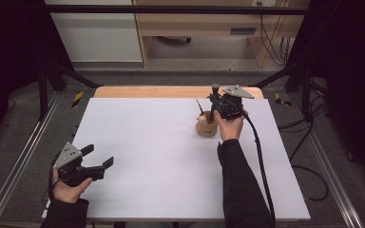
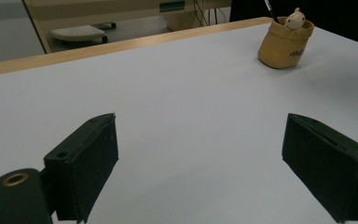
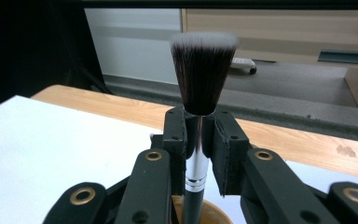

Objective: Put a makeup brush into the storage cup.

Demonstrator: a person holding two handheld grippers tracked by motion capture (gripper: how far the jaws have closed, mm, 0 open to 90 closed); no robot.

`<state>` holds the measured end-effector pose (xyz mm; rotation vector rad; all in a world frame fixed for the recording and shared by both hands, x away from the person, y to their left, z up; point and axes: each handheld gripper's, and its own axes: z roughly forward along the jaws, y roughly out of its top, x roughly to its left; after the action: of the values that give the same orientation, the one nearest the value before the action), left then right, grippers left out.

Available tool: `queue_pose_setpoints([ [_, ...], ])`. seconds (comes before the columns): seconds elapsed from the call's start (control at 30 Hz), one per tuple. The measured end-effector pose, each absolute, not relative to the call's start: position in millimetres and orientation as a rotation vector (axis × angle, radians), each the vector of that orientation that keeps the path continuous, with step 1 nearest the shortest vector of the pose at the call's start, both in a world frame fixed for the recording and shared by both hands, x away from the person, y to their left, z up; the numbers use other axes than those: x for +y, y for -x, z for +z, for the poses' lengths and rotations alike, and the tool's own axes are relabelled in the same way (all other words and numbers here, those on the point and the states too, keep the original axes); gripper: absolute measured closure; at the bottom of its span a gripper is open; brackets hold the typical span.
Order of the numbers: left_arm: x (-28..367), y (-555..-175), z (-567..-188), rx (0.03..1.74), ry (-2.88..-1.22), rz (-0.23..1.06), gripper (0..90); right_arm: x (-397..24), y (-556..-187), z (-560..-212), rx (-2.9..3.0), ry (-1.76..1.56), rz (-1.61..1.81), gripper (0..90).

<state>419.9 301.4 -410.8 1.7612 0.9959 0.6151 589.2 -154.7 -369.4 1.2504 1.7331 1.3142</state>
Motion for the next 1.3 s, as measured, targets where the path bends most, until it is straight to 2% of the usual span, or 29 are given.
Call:
queue_pose_setpoints([
  [1.3, 298.8, -420.6, -412.3, 0.993, -1.776, 0.619, 10.3, -159.1, -592.8, -407.3, 1.834, -1.385, 1.198, 77.0],
])
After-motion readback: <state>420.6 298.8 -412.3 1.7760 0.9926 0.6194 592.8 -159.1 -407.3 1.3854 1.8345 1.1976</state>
